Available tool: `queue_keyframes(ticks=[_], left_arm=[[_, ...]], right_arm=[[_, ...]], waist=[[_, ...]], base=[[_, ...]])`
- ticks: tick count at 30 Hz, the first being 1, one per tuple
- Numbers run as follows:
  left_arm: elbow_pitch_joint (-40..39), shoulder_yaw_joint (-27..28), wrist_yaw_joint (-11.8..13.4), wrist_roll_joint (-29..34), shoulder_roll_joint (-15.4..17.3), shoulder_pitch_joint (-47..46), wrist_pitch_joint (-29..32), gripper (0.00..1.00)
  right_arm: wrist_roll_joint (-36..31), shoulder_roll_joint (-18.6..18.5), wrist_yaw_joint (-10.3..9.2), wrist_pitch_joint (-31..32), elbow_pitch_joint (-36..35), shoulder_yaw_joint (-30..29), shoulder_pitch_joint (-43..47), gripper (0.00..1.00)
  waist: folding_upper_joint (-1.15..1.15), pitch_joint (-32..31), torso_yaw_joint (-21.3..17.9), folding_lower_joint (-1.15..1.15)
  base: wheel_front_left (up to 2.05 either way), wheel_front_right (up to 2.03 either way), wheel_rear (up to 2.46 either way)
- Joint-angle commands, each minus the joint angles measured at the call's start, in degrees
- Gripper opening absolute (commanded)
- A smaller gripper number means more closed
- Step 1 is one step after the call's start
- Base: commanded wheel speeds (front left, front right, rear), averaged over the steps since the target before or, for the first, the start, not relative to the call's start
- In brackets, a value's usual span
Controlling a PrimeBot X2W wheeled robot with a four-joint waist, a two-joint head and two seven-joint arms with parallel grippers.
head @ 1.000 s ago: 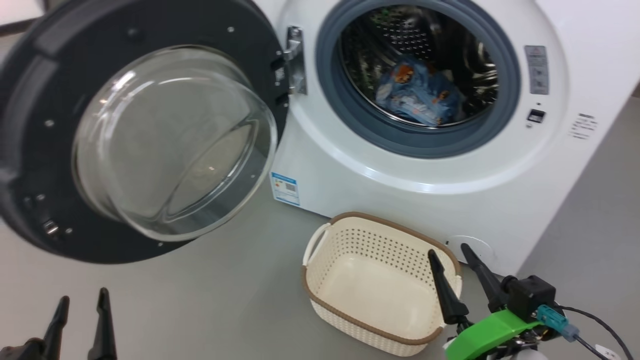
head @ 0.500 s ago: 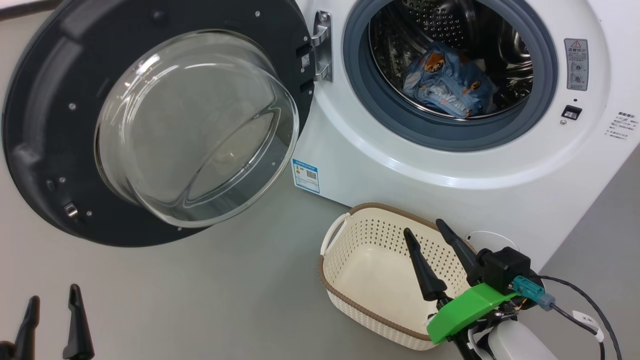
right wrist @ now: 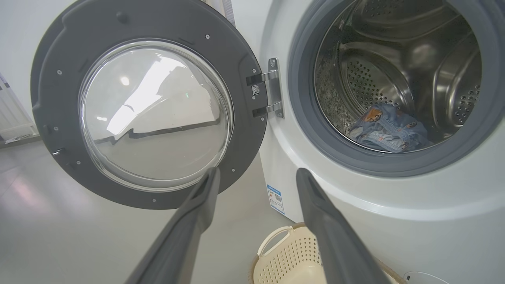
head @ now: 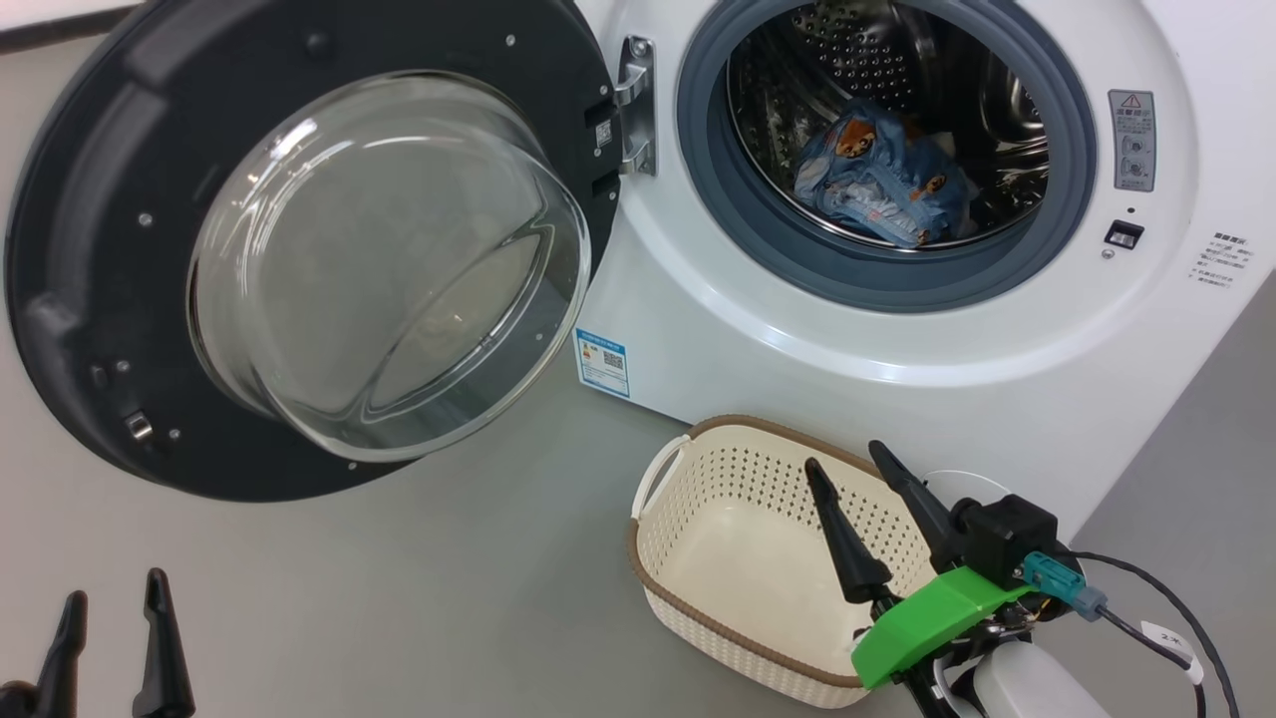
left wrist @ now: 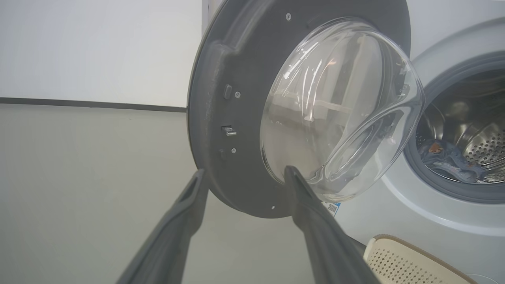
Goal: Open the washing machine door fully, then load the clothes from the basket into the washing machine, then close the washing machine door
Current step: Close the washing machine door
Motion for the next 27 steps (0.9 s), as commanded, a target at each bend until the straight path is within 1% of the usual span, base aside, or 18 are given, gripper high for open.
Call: queue_keyframes(ticks=[1,6,7,8,10,13,18,19,24,25,27], left_arm=[[-1.2,1.6,-0.1,0.8,1.3,-1.6,-0.4,1.0],[-0.9,1.2,-0.2,1.0,1.4,-1.7,-0.4,1.0],[-0.8,1.2,-0.2,1.0,1.4,-1.8,-0.4,0.74],[-0.8,1.1,-0.2,0.9,1.4,-1.9,-0.4,0.44],[-1.4,1.3,-0.3,0.8,1.8,-2.3,-0.4,0.0],[-3.3,1.6,-0.4,0.7,2.4,-2.8,-0.4,0.0],[-9.0,2.5,-0.6,-1.2,5.0,-5.7,-0.1,0.0],[-9.0,2.5,-0.6,-1.2,5.0,-5.7,-0.1,0.0],[-15.4,3.9,-0.8,-5.9,8.0,-10.6,3.2,0.0],[-17.0,4.2,-0.8,-8.6,9.4,-13.0,5.2,0.0],[-18.2,4.6,-0.9,-11.9,10.5,-15.9,7.0,0.0]], right_arm=[[0.0,0.1,0.25,-0.5,-1.5,0.6,-0.4,1.0],[0.0,0.1,0.25,-0.5,-1.9,0.1,0.5,1.0],[0.0,0.0,0.25,-0.5,-2.0,0.0,0.7,1.0],[0.0,0.0,0.25,-0.5,-2.0,-0.1,0.8,1.0],[0.0,0.0,0.25,-0.5,-2.2,-0.1,1.0,1.0],[0.0,-0.1,0.25,-0.5,-2.3,-0.3,1.3,1.0],[-0.2,-0.1,0.25,-0.5,-2.7,-0.7,2.0,1.0],[-0.2,-0.1,0.25,-0.5,-2.7,-0.7,2.0,1.0],[-0.3,0.0,0.25,-0.5,-3.1,-0.8,2.7,1.0],[-0.3,-0.1,0.25,-0.5,-3.2,-0.9,2.9,1.0],[-0.4,-0.2,0.25,-0.5,-3.4,-1.1,3.1,1.0]], waist=[[0.0,-0.2,-0.1,0.0],[0.0,-0.6,-0.3,0.0],[0.0,-0.7,-0.4,0.0],[0.0,-0.7,-0.4,0.0],[0.0,-0.8,-0.4,0.0],[0.0,-0.8,-0.5,0.0],[0.0,-0.7,-0.5,0.0],[0.0,-0.7,-0.5,0.0],[0.0,-0.9,-0.7,0.0],[0.0,-1.0,-0.9,0.0],[0.0,-1.0,-1.0,0.0]], base=[[0.0,0.0,0.0],[0.0,0.0,0.0],[0.0,0.0,0.0],[0.0,0.0,0.0],[0.0,0.0,0.0],[0.0,0.0,0.0],[0.0,0.0,0.0],[0.0,0.0,0.0],[0.0,0.0,0.0],[0.0,0.0,0.0],[0.0,0.0,0.0]])
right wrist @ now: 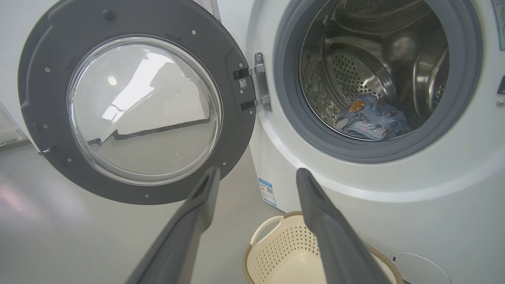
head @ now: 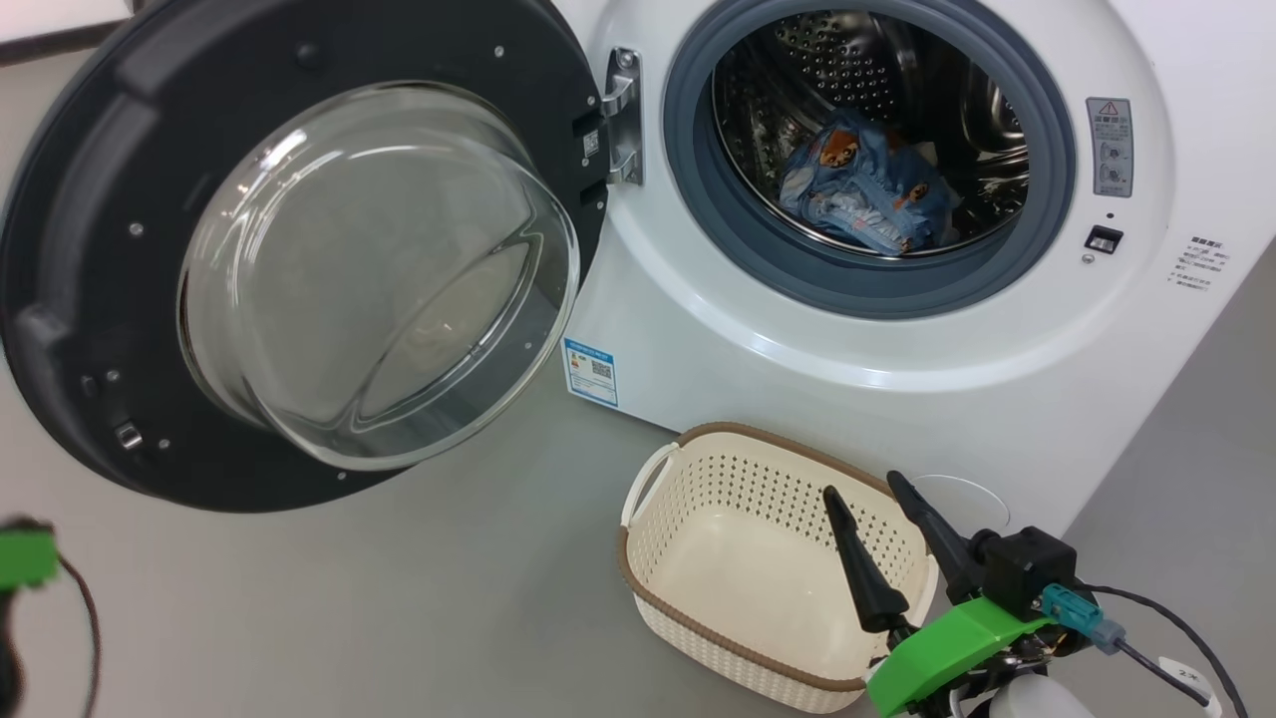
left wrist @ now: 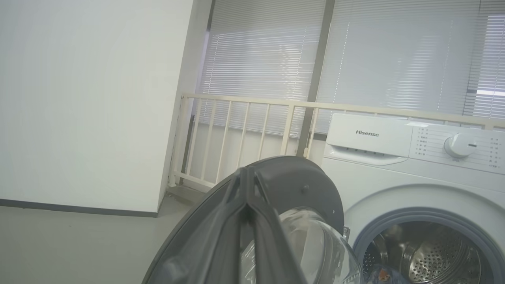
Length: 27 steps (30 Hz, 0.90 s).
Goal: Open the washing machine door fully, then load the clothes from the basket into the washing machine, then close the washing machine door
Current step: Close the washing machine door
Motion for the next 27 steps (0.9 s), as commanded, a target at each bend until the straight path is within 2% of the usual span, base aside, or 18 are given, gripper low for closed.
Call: queue_keyframes(ticks=[1,6,10,16,23,27], left_arm=[[-2.0,2.3,-0.2,-1.2,2.7,-3.7,0.6,0.0],[-2.1,3.2,-0.3,-10.8,4.8,-10.2,5.2,0.0],[2.4,6.3,-0.3,-19.6,7.0,-15.5,8.6,0.0],[15.5,12.1,-0.3,-31.4,11.7,-23.1,14.5,0.0],[34.4,16.7,-0.3,-39.2,16.1,-28.9,19.6,0.0],[42.7,18.1,-0.3,-41.1,18.8,-31.1,20.6,0.0]], right_arm=[[-0.5,-0.1,0.25,-0.5,-1.7,0.6,-0.8,1.0],[-0.8,-0.6,0.25,-0.5,-2.3,-0.1,0.3,1.0],[-1.0,-0.8,0.25,-0.5,-2.6,0.2,0.5,1.0],[-1.7,-0.9,0.25,-0.5,-2.5,0.5,0.1,1.0],[-3.4,-0.9,0.25,-0.5,-2.1,0.5,-1.4,1.0],[-4.7,-0.7,0.25,-0.5,-1.9,0.5,-2.1,1.0]], waist=[[0.0,0.0,-0.1,0.0],[0.0,-0.5,-1.2,0.0],[0.0,-0.2,-3.0,0.0],[0.0,0.9,-6.2,0.0],[0.0,3.5,-9.2,0.0],[0.0,5.0,-10.7,0.0]], base=[[0.0,0.0,0.0],[0.0,0.0,0.0],[0.0,0.0,0.0],[0.0,0.0,0.0],[0.0,0.0,0.0],[0.0,0.0,0.0]])
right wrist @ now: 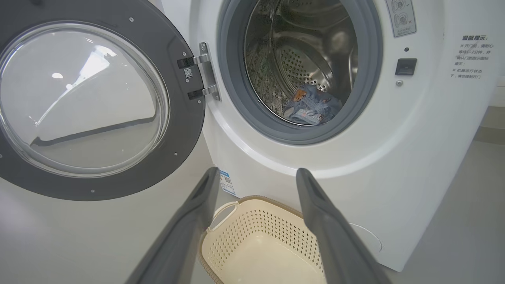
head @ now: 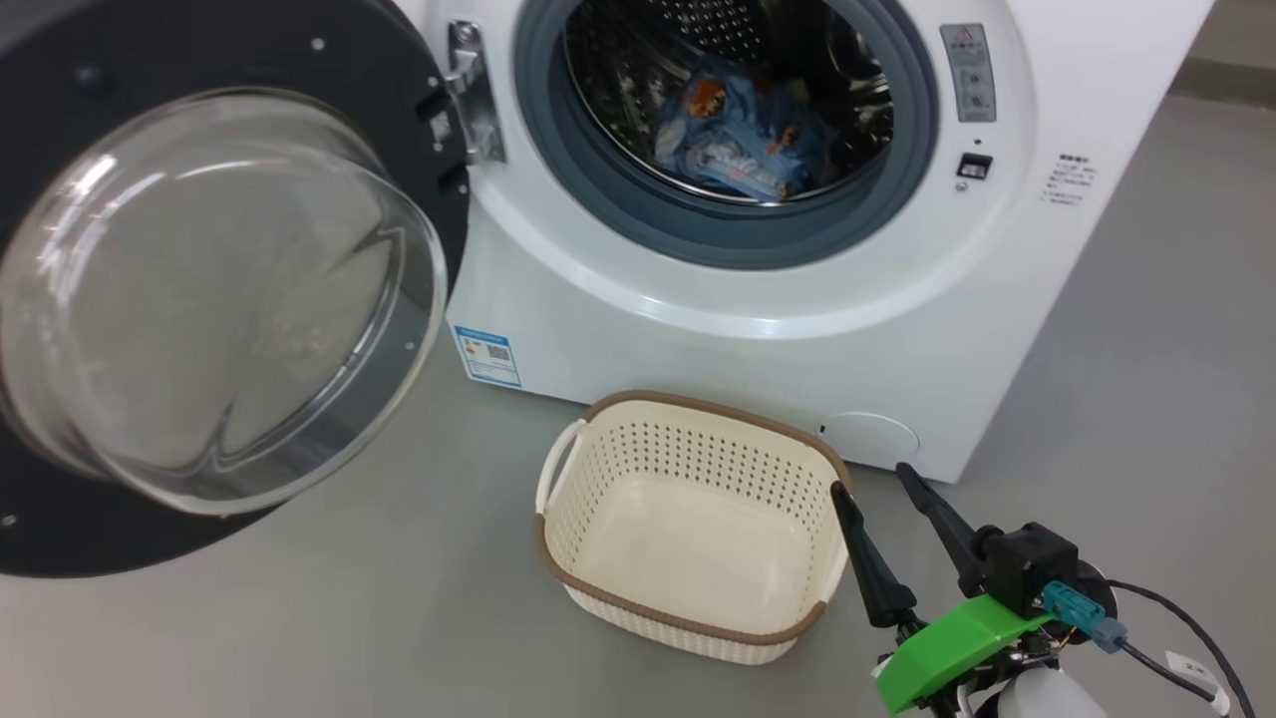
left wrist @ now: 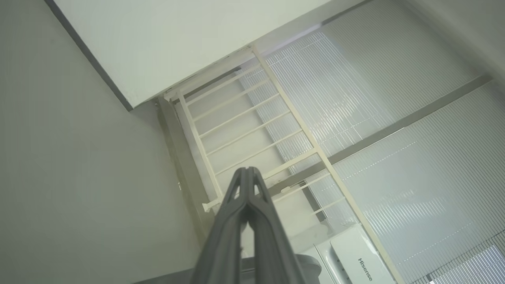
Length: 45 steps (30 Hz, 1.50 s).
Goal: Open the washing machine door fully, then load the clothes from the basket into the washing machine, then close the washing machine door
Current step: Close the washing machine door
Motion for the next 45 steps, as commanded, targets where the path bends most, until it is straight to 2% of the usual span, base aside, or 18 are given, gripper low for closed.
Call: queue_keyframes(ticks=[1,7,18,24,36,40,45], left_arm=[[1.8,1.4,-0.3,-1.1,5.4,-2.5,0.9,0.0],[9.1,2.1,-0.3,-2.6,8.6,-4.3,2.1,0.0],[17.6,2.9,-0.3,-5.0,11.1,-3.2,5.8,0.0],[20.1,2.8,-0.3,-5.6,11.4,-2.1,7.8,0.0],[20.4,0.2,-0.3,-5.2,11.3,0.4,15.2,0.0],[17.6,-3.4,-0.3,-3.1,11.4,3.5,20.2,0.0],[13.6,-4.0,-0.3,-4.7,11.3,6.4,25.7,0.0]], right_arm=[[-1.2,0.1,0.25,-0.5,-1.0,1.2,-2.5,1.0],[-3.3,0.2,0.25,-0.5,-0.7,0.6,-3.4,1.0],[-5.4,0.6,0.25,-0.5,-0.8,0.1,-4.1,1.0],[-6.0,0.8,0.25,-0.4,-0.9,0.0,-3.9,1.0],[-6.2,0.9,0.25,-0.2,-1.1,-0.2,-3.7,1.0],[-5.8,0.9,0.25,-0.2,-1.0,-0.1,-3.5,1.0],[-4.9,0.9,0.25,-0.3,-0.7,-0.3,-2.8,1.0]], waist=[[0.0,2.1,-2.0,-0.01],[0.0,4.2,-3.3,-0.01],[0.0,6.1,-4.8,-0.01],[0.0,6.5,-5.4,-0.01],[0.0,6.2,-6.5,-0.01],[0.0,5.5,-6.9,-0.01],[0.0,4.1,-6.8,-0.01]], base=[[0.0,0.0,0.0],[0.0,0.0,0.0],[0.0,0.0,0.0],[0.0,0.0,0.0],[0.0,0.0,0.0],[0.0,0.0,0.0],[0.0,0.0,0.0]])
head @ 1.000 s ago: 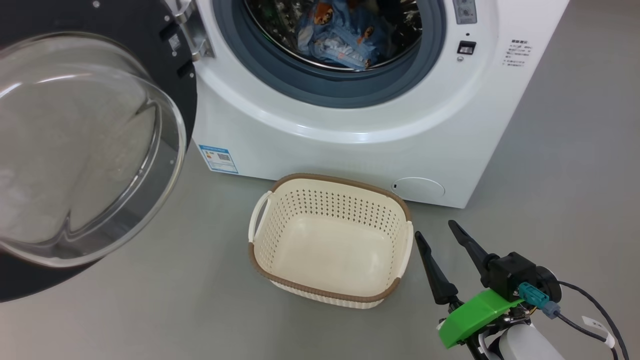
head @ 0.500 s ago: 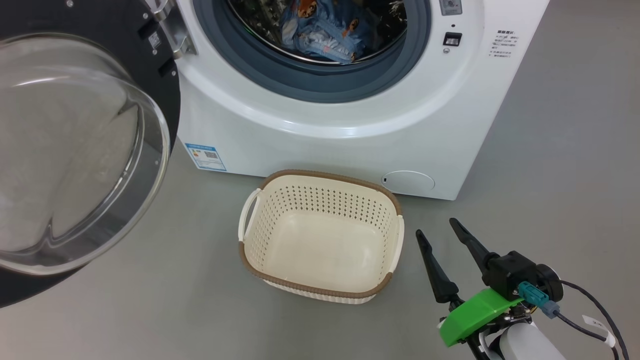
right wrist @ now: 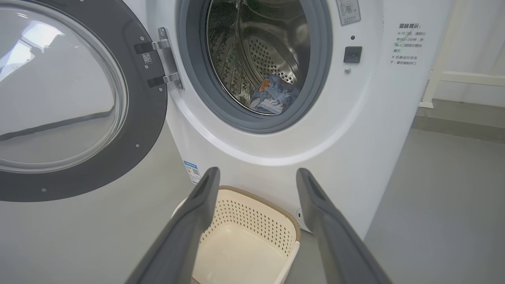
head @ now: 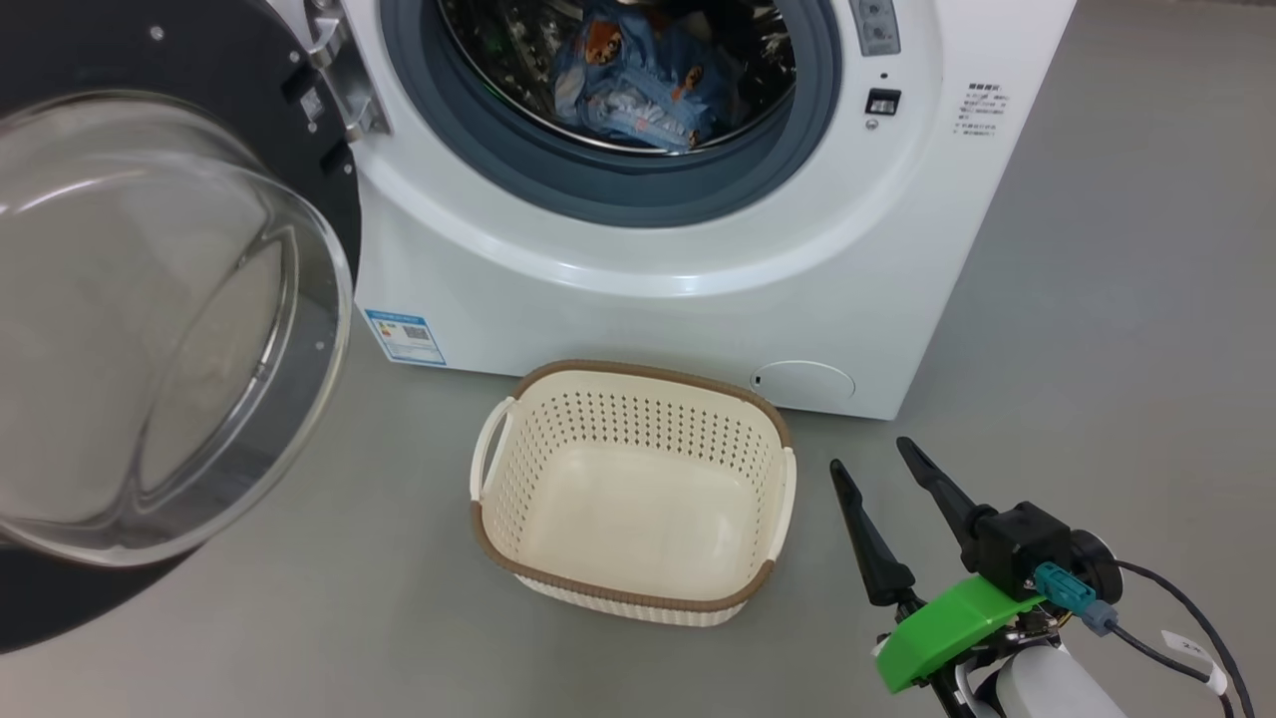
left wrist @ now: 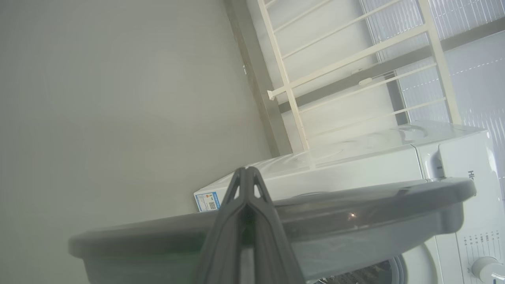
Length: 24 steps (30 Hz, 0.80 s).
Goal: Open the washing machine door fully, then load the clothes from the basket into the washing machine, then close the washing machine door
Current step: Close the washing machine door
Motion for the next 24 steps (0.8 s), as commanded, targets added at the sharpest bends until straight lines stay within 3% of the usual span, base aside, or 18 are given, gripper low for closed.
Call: queue_keyframes(ticks=[1,24], left_arm=[[-3.3,-0.4,-0.3,-1.2,1.9,1.5,3.4,0.0],[-26.6,-5.3,-0.3,-9.6,-2.9,12.3,28.0,0.0]], right_arm=[[1.0,0.5,0.25,-0.4,-1.1,1.0,-0.3,1.0],[7.1,-1.2,0.25,-0.5,-1.3,2.8,2.5,1.0]], waist=[[0.0,-0.9,0.2,0.01],[0.0,-6.9,0.1,0.01]], base=[[0.0,0.0,0.0],[0.0,0.0,0.0]])
